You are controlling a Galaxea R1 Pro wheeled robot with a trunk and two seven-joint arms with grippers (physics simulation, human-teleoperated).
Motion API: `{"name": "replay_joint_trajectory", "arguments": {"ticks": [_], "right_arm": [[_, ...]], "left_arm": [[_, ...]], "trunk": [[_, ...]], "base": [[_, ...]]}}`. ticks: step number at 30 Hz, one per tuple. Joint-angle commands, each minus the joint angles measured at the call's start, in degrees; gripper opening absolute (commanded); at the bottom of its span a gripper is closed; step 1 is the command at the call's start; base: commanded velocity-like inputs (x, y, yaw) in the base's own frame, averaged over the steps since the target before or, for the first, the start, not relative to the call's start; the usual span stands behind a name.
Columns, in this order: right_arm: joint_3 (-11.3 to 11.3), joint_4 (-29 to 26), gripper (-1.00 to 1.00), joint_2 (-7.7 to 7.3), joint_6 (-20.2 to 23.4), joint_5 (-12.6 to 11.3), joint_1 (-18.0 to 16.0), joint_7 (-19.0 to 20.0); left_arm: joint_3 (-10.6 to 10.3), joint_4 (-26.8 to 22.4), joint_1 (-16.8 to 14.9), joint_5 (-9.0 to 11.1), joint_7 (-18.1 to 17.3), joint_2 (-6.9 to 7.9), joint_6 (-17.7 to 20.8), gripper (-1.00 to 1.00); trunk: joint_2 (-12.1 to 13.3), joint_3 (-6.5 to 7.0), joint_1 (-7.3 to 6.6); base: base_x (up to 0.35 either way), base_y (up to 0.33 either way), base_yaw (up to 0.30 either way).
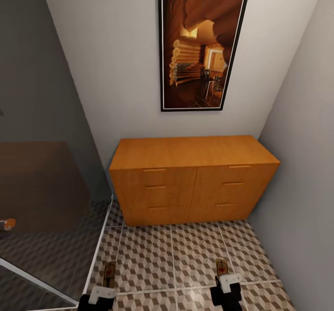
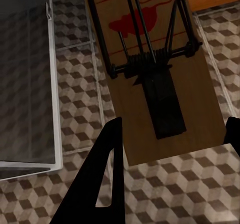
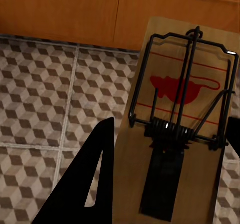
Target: Take the four mousetraps from the cabinet in the bathroom and place them on the bathroom floor. Make sure all four end up on the same floor surface, and ensure that at least two of them are either under or directly next to the same bathroom sink.
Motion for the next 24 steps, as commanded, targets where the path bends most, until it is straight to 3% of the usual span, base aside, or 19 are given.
{"name": "replay_joint_trajectory", "arguments": {"ticks": [1,24], "right_arm": [[0.27,0.04,-1.0,-0.01,-0.1,-0.02,-0.07,-0.24],[0.27,0.04,-1.0,0.05,-0.13,-0.01,-0.06,-0.24]], "left_arm": [[-0.5,0.21,-0.09,0.47,0.14,-0.03,-0.35,-1.0],[-0.5,0.21,-0.09,0.47,0.14,-0.03,-0.35,-1.0]], "trunk": [[-0.11,-0.02,0.03],[-0.11,2.06,0.03]], "base": [[0.0,0.0,0.0],[0.0,0.0,0.0]]}}
